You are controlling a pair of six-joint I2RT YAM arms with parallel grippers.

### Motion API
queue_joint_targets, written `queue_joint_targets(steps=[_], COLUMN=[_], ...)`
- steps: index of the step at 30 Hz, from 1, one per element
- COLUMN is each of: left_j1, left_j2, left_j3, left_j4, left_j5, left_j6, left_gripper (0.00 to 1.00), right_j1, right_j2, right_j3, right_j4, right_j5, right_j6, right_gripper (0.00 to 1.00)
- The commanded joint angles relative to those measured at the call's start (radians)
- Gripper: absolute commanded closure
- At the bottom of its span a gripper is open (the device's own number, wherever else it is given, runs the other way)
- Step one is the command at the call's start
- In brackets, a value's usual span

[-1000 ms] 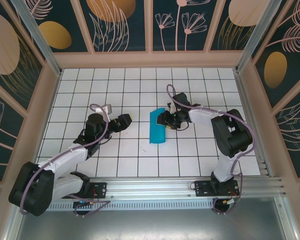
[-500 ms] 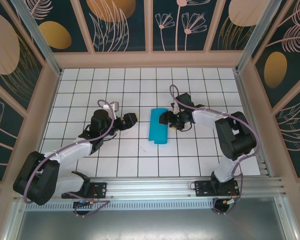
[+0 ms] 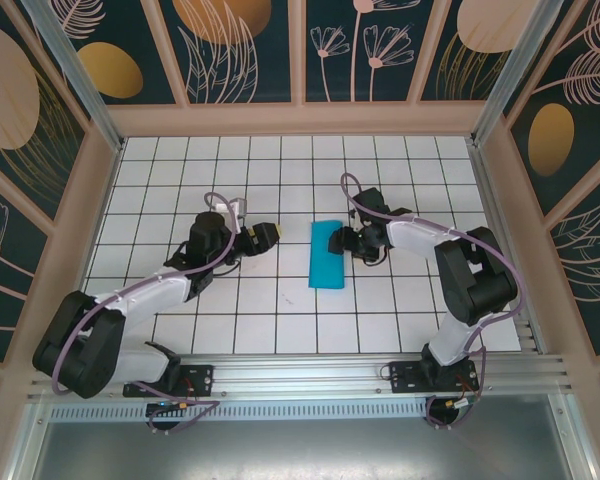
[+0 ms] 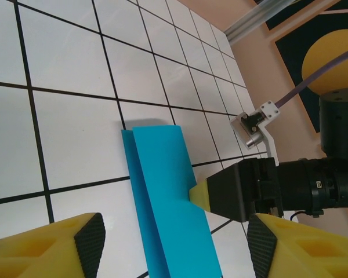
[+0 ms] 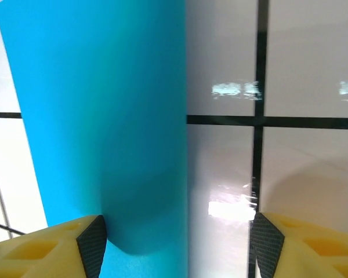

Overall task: Fold a paper plane with a square sheet of paper (pick it up from the middle)
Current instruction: Fold the square sheet of paper in half at the center of the table.

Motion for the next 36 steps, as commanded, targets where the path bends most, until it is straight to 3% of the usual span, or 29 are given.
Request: queue_joint_targets(steps=[1, 5, 19, 36], left_j1=[-0.029, -0.047, -0.053, -0.053], left_j2=[0.016, 0.036, 0.101, 0.133], left_j3=[0.029, 0.041, 0.053, 0.059], left_j4=[-0.035, -0.023, 0.001, -0.001], left_j5=[-0.045, -0.063, -0.034, -0.024], left_j6=[0.016, -0.002, -0.030, -0.030], left_gripper=[0.33, 0.37, 0.42, 0.40], right_j1=[-0.004, -0.005, 0.000, 0.017], right_j2=[0.005, 0.026, 0.025, 0.044], right_j3=[0.016, 0.021, 0.027, 0.044], right_j4=[-0.054, -0.066, 0.009, 0.024], right_j5=[0.060, 0.088, -0.004, -0.039], right_j6=[-0.023, -0.001, 0.072, 0.069], right_gripper=[0.31, 0.32, 0.32, 0.34])
